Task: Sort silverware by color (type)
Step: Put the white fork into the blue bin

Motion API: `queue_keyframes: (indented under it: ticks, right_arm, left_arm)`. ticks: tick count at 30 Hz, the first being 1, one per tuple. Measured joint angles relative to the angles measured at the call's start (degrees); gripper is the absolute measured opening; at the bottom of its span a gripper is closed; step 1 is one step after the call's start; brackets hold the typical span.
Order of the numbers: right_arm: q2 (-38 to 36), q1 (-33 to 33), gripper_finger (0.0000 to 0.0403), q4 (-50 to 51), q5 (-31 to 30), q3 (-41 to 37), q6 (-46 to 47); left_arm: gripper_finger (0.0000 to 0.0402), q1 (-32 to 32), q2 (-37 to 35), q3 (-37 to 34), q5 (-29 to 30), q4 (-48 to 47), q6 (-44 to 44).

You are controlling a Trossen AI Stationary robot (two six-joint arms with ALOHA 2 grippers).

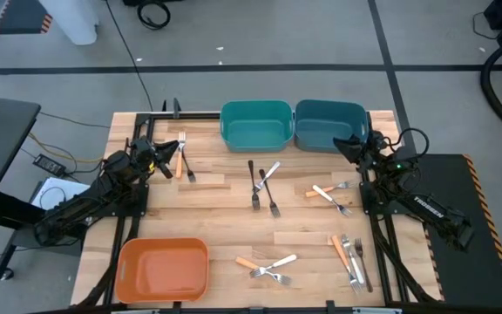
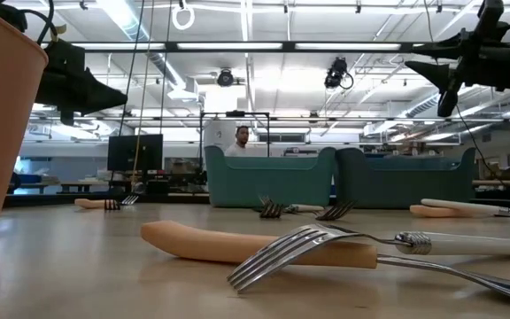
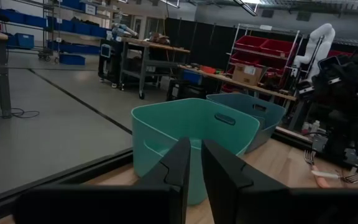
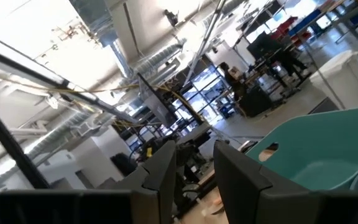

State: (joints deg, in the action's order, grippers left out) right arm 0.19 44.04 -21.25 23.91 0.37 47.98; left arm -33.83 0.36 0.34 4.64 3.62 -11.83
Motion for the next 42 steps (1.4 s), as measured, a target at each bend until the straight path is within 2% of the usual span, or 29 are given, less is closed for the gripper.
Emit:
queue_keyframes:
  ticks: [10,16,23,36,42]
  right_arm:
    - [0.0,0.0,0.0115,1.5,-1.0,0.0,-1.5]
    - [0.0,0.0,0.0115,2.3,-5.7,0.0,-0.1]
    - [0.0,0.0,0.0115,2.2,-9.4,0.0,0.5]
    - [0.0,0.0,0.0115,2.3,-9.5,0.0,-0.1]
    - [0.0,0.0,0.0115,2.3,-9.4,0.0,-0.1]
  left_arm:
    - [0.0048,0.0,0.0,0.0,0.0,0.0,0.0]
    - [0.0048,0.0,0.0,0.0,0.0,0.0,3.7]
    - [0.0048,0.0,0.0,0.0,2.1,0.3,1.2]
    - [0.0048,0.0,0.0,0.0,3.1,0.4,0.4]
    - [0.0048,0.0,0.0,0.0,3.1,8.4,-1.0]
